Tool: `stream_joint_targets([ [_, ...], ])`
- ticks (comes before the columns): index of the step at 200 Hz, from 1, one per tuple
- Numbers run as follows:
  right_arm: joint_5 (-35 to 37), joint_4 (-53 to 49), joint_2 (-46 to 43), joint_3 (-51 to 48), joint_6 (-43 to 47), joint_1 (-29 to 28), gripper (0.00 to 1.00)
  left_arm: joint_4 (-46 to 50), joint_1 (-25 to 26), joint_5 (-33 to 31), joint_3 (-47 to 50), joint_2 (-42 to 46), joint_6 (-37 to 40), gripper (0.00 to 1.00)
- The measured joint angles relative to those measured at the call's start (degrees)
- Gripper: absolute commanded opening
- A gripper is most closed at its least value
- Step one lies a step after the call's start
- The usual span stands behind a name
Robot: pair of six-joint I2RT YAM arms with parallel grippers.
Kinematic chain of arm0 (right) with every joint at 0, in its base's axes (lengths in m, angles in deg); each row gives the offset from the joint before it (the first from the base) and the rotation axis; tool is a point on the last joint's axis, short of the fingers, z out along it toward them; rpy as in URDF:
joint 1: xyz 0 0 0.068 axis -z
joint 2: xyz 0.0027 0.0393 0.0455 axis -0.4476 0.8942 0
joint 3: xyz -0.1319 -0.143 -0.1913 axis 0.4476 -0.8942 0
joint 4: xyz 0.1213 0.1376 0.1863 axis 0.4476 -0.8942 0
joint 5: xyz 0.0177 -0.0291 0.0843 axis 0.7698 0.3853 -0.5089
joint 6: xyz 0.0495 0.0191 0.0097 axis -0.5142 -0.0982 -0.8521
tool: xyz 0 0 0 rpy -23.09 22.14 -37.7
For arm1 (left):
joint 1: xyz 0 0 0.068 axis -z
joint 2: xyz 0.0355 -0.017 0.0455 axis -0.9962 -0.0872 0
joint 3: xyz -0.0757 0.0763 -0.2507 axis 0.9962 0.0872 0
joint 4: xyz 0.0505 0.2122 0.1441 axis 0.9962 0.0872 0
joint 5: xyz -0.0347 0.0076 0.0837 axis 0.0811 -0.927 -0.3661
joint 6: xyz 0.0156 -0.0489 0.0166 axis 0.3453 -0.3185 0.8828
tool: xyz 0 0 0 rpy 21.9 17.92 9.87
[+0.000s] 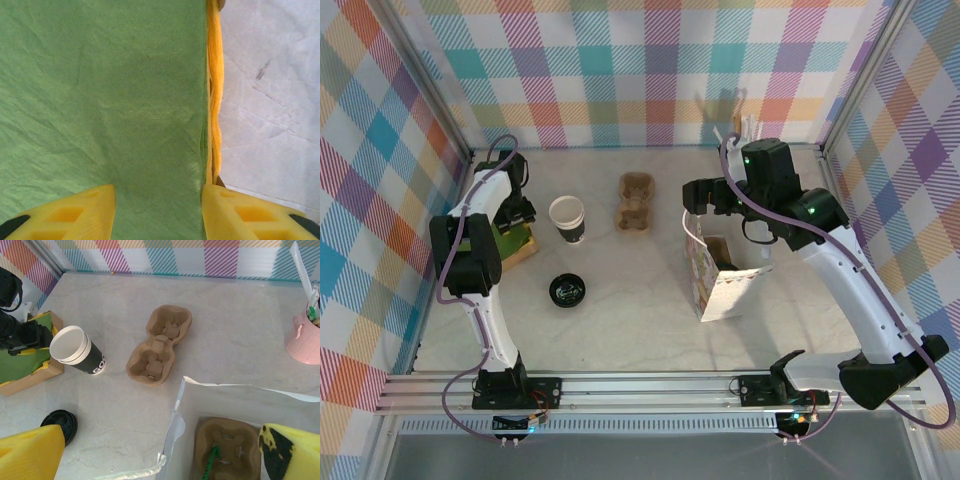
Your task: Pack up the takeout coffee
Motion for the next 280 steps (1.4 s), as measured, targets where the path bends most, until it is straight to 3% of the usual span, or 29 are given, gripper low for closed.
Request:
stream_joint_targets([
  [72,0.0,0.0,0.0,0.0,0.0,0.0,0.99,-0.9,0.0,0.3,-0.7,-1.0,0.3,0.4],
  [91,0.0,0.0,0.0,0.0,0.0,0.0,0.99,-0.9,0.0,-0.1,-0.7,-1.2,0.6,0.34],
  [103,0.0,0.0,0.0,0.0,0.0,0.0,0.99,-0.9,0.0,-0.3,-0.7,-1.2,0.8,0.23],
  [169,0.0,0.0,0.0,0.0,0.0,0.0,0.99,-0.8,0.0,-0.7,-0.7,-1.2,0.9,0.09],
  [280,0.0,0.2,0.0,-0.1,0.0,0.0,0.99,4.0,0.1,-0.7,0.9,7.3,1.1,0.03],
])
